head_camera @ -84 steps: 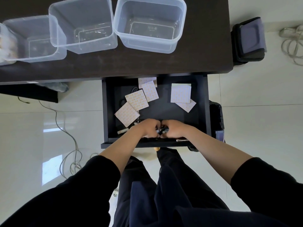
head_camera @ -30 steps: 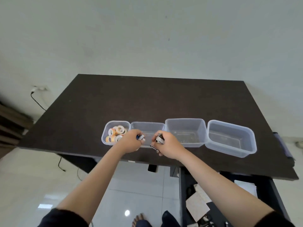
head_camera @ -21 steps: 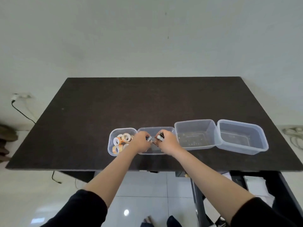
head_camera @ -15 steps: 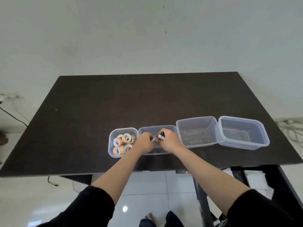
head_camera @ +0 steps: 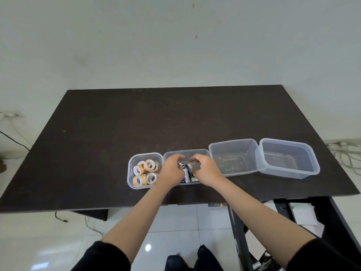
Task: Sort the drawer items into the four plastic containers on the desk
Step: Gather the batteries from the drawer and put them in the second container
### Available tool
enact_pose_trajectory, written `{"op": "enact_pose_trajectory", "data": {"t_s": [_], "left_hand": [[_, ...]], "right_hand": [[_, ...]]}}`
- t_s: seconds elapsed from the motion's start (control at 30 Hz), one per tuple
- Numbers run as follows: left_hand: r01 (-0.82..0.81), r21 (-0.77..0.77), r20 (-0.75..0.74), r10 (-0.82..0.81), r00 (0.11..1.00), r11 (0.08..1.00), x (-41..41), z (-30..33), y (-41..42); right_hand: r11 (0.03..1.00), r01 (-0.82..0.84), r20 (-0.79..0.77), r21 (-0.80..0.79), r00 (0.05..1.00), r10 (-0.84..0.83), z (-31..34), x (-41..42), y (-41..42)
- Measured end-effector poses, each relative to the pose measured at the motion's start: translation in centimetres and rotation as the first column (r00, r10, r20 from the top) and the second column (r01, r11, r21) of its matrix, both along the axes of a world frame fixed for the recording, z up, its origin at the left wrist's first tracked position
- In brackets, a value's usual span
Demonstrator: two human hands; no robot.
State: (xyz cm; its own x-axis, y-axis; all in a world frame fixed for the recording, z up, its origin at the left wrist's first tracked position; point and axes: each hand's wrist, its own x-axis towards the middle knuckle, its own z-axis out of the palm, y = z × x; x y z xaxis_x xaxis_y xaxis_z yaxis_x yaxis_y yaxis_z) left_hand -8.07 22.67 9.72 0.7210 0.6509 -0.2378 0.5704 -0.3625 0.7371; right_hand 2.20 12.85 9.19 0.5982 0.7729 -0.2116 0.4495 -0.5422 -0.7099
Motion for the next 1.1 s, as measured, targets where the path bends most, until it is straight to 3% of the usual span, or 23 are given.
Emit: {"op": "enact_pose_trajectory", "data": {"t_s": [0.17, 0.3, 0.47, 0.7, 0.87, 0.93, 1.03, 1.1], "left_hand": [[-0.122, 0.094, 0.131, 0.109, 0.985, 0.988, -1.0, 0.3, -4.0], [-0.115, 0.127, 0.208, 0.087, 0.974, 0.985, -1.1, -1.0, -8.9], [-0.11, 0.108, 0.19, 0.088, 0.978, 0.988, 0.2, -3.7, -17.1], [-0.066, -0.082, 0.026, 0.068, 0.997, 0.994, 3.9, -7.5, -29.6], [-0.014, -0.202, -0.199, -0.027, 0.98, 0.979, 4.9, -10.6, -35.0], [-0.01, -0.208, -0.345, -0.064, 0.937, 0.978, 4.9, -11.5, -35.9], [0.048, -0.136, -0.617, -0.123, 0.777, 0.99, 4.4, -12.3, -36.1], [0.108, -0.137, -0.704, -0.173, 0.688, 0.985, 4.2, -12.7, -36.0]], "right_hand": [[0.983, -0.066, 0.028, 0.169, 0.998, 0.062, 0.7, 0.2, -3.2], [0.944, -0.12, 0.052, 0.306, 0.993, 0.11, 0.1, 0.8, -7.2], [0.937, -0.215, 0.024, 0.277, 0.976, 0.217, -1.3, 3.3, -14.6], [0.977, -0.21, -0.062, 0.036, 0.975, 0.212, -6.1, 9.4, -27.8], [0.971, -0.188, -0.132, -0.149, 0.977, 0.169, -9.3, 12.3, -35.2], [0.957, -0.194, -0.164, -0.217, 0.973, 0.16, -10.5, 12.8, -37.1], [0.924, -0.221, -0.202, -0.311, 0.966, 0.163, -12.5, 12.9, -38.9], [0.9, -0.259, -0.234, -0.351, 0.955, 0.183, -13.8, 12.6, -39.7]]}}
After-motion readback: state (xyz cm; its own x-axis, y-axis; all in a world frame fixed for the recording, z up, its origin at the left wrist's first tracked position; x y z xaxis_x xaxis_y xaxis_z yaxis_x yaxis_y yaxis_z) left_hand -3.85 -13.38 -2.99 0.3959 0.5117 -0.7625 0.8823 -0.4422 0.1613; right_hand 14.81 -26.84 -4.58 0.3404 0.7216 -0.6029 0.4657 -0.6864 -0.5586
